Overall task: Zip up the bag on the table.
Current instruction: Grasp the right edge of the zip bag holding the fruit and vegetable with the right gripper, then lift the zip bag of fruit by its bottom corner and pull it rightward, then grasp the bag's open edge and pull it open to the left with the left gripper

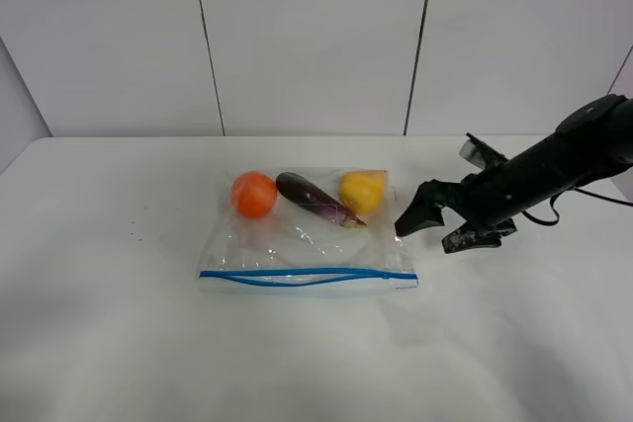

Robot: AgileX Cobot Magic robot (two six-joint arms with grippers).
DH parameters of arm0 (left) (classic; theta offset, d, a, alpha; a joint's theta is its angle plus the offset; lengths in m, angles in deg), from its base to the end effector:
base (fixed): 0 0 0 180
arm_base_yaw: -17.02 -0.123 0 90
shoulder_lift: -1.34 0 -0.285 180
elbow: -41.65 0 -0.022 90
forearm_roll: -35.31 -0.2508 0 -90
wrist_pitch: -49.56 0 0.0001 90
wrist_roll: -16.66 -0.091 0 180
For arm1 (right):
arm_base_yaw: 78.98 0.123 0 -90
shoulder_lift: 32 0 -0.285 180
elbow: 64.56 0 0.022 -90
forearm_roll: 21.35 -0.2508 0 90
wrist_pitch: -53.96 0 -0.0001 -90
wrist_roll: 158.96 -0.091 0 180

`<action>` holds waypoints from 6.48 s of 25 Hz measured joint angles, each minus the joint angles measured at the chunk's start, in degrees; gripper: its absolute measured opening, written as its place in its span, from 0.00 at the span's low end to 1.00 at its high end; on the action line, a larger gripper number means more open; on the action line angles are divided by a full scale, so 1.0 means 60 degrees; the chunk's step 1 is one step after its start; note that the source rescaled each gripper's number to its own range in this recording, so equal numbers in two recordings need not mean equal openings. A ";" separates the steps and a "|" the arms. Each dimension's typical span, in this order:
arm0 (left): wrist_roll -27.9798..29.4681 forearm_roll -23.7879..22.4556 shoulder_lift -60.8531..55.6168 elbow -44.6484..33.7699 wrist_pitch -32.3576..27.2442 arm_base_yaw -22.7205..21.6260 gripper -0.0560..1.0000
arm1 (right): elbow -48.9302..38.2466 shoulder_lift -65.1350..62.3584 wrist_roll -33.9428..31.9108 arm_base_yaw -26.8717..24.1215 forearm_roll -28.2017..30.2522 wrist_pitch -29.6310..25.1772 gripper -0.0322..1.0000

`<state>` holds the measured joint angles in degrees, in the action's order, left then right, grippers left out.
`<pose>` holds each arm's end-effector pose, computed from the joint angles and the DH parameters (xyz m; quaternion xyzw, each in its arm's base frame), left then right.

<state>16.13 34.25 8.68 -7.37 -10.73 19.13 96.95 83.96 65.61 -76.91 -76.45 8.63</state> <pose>-0.0047 0.0016 0.2758 0.0193 0.8508 0.0020 0.5252 0.3367 0.0653 0.1481 -0.0530 0.9426 0.3065 0.1210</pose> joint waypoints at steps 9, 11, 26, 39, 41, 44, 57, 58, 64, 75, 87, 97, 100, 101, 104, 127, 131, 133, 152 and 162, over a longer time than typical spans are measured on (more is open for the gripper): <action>0.0000 0.0000 0.0000 0.0000 0.0000 0.0000 0.99 | 0.0147 0.1179 0.1733 -0.0771 -0.1321 -0.0816 0.92; 0.0000 0.0000 0.0000 0.0000 0.0000 0.0000 0.99 | 0.0156 0.1179 0.2093 -0.0969 -0.1483 -0.0942 0.92; 0.0000 0.0000 0.0000 0.0000 0.0000 0.0000 0.99 | 0.0193 0.2202 0.3426 -0.0991 -0.2316 -0.1730 0.91; 0.0000 0.0000 0.0000 0.0000 0.0000 0.0000 0.99 | 0.0197 0.2530 0.3925 -0.0941 -0.2712 -0.1891 0.90; 0.0000 0.0000 0.0000 0.0000 0.0000 0.0000 0.99 | 0.0197 0.2661 0.3948 -0.0941 -0.2712 -0.1891 0.89; 0.0000 0.0000 0.0000 0.0000 0.0000 0.0000 0.99 | 0.0204 0.2773 0.4014 -0.0941 -0.2817 -0.1926 0.89; 0.0000 0.0000 0.0000 0.0000 0.0000 0.0000 0.99 | 0.0204 0.3294 0.4480 -0.0941 -0.3540 -0.2417 0.79; 0.0000 0.0000 0.0000 0.0000 0.0000 0.0000 0.99 | 0.0204 0.3319 0.4484 -0.0941 -0.3540 -0.2417 0.75; 0.0000 0.0000 0.0000 0.0000 0.0000 0.0000 0.99 | 0.0204 0.3324 0.4484 -0.0941 -0.3540 -0.2413 0.40; 0.0000 0.0000 0.0000 0.0000 0.0000 0.0000 0.99 | 0.0204 0.3324 0.4518 -0.0941 -0.3540 -0.3065 0.03; 0.0000 0.0000 0.0000 0.0000 0.0000 0.0000 0.99 | 0.0204 0.3324 0.4210 -0.0941 -0.3912 -0.3896 0.03; 0.0000 0.0000 0.0000 0.0000 0.0000 0.0000 0.99 | 0.0204 0.2990 0.3484 -0.0941 -0.4200 -0.3926 0.03; 0.0000 0.0000 0.0000 0.0000 0.0000 0.0000 0.99 | 0.0204 0.2703 0.3241 -0.0941 -0.4230 -0.3917 0.03; 0.0000 0.0000 0.0000 0.0000 0.0000 0.0000 0.99 | 0.0204 0.2622 0.3184 -0.0941 -0.4230 -0.3917 0.03; 0.0000 0.0000 0.0000 0.0000 0.0000 0.0000 0.99 | 0.0204 0.2464 0.3104 -0.0941 -0.4230 -0.3916 0.03; 0.0000 0.0031 0.0033 0.0246 0.0114 0.0000 0.99 | 0.0204 0.2332 0.3075 -0.0941 -0.4238 -0.3916 0.03; 0.0000 0.0044 0.0847 0.0971 0.0659 0.0000 0.99 | 0.0204 0.2332 0.3075 -0.0941 -0.4238 -0.3916 0.03; 0.0087 0.0069 0.1315 0.1305 0.1096 0.0000 0.99 | 0.0204 0.2332 0.3075 -0.0941 -0.4238 -0.3916 0.03; 0.7194 0.2326 0.2863 0.1770 0.2198 0.0000 0.99 | 0.0204 0.2332 0.3075 -0.0941 -0.4238 -0.3916 0.03; 1.1898 0.2606 0.3138 0.1770 0.3415 0.0000 0.99 | 0.0204 0.2332 0.3075 -0.0941 -0.4238 -0.3916 0.03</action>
<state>87.52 49.89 27.51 3.25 9.76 19.13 98.17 97.95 84.06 -82.56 -101.88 -14.87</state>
